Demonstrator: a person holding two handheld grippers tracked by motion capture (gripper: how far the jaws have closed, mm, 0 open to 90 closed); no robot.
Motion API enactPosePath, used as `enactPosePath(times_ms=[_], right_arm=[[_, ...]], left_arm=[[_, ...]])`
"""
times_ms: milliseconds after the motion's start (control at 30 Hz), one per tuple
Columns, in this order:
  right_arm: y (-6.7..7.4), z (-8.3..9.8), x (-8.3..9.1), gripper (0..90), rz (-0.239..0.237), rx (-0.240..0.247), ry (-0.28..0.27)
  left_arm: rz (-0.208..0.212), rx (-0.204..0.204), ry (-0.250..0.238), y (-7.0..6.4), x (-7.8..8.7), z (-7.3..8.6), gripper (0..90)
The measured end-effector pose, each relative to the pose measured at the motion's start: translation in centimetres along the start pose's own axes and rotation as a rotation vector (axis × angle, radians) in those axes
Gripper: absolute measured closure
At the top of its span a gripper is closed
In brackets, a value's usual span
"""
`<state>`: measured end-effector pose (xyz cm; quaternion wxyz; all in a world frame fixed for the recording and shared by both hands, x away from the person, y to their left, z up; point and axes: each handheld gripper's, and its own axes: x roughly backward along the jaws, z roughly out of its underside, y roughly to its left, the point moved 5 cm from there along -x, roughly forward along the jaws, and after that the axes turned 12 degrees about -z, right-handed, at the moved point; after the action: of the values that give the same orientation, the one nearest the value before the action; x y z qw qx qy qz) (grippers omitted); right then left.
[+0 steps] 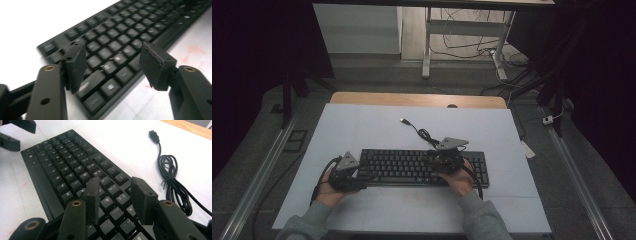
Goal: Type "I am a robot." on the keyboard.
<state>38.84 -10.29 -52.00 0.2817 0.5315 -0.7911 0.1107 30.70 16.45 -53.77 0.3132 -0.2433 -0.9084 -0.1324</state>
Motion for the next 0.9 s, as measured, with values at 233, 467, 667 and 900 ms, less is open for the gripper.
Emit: enactPosePath(times_ms=[233,467,667,900], right_arm=[[-0.2,0.1,0.4,59.5,0.009,-0.007,-0.007],[-0.2,0.1,0.6,58.9,0.014,-0.003,-0.006],[-0.3,0.2,0.8,58.6,0.021,-0.004,-0.006],[-0.3,0.4,0.7,57.9,0.027,0.000,0.000]], left_arm=[[0.054,-0.066,0.021,-1.3,-0.7,-1.6,36.0],[0.080,-0.102,0.031,-2.3,-1.6,-3.0,45.6],[0.106,-0.116,0.050,-3.5,-2.8,-3.2,54.7],[0.122,-0.115,0.061,-4.3,-3.5,-2.9,74.5]])
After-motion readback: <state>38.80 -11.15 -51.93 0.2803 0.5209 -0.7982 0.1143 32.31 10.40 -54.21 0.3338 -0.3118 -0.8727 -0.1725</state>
